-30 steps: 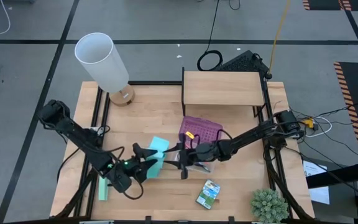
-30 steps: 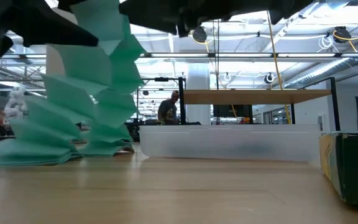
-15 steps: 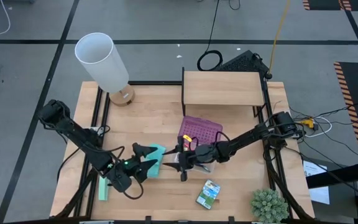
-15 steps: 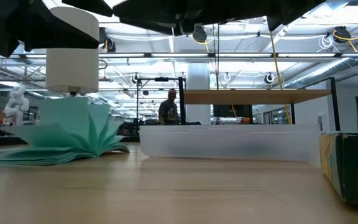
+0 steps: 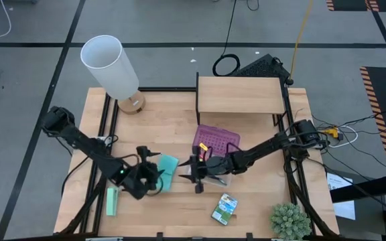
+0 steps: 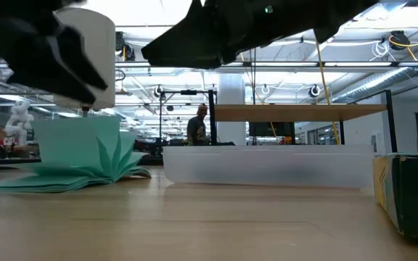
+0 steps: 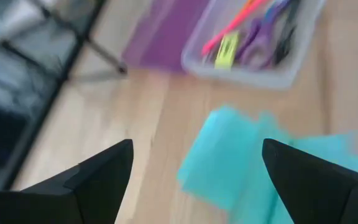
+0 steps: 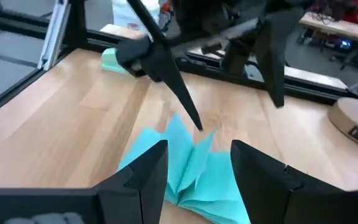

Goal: Pack school essentials
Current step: Put the blue sticky notes into the purple supply box

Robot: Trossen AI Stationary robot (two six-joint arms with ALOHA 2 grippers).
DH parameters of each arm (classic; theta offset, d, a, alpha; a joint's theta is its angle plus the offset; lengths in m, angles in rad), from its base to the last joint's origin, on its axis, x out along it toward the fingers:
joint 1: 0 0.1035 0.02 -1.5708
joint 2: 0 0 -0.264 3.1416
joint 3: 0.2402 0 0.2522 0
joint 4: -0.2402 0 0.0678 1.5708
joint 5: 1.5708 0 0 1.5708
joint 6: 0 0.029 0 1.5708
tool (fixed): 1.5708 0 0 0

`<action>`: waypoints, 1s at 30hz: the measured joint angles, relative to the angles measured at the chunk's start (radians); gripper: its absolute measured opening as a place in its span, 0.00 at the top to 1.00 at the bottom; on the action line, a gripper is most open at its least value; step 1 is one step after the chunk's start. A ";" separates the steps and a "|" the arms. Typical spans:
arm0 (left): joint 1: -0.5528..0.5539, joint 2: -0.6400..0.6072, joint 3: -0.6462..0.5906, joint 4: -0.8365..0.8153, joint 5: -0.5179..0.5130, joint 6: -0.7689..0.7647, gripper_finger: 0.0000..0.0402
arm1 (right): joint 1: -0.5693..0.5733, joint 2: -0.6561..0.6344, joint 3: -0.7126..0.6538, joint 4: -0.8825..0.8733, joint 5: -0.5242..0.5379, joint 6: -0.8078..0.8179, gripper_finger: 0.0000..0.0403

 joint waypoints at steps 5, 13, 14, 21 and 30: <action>0.099 0.000 -0.001 0.002 0.224 0.038 0.10 | -0.012 0.000 0.000 -0.025 0.000 0.009 0.58; 0.279 -0.060 0.046 0.015 0.467 0.302 0.21 | -0.014 0.000 0.000 -0.113 0.000 -0.072 0.58; 0.298 -0.079 0.055 0.004 0.476 0.337 0.24 | -0.015 0.000 0.000 -0.121 0.000 -0.086 0.58; 0.490 -0.136 0.061 0.011 0.509 0.503 0.47 | -0.034 0.000 0.000 -0.164 0.001 -0.117 0.58; 0.601 -0.025 0.044 0.025 0.713 0.512 0.61 | -0.046 -0.008 -0.001 -0.174 0.003 -0.179 0.58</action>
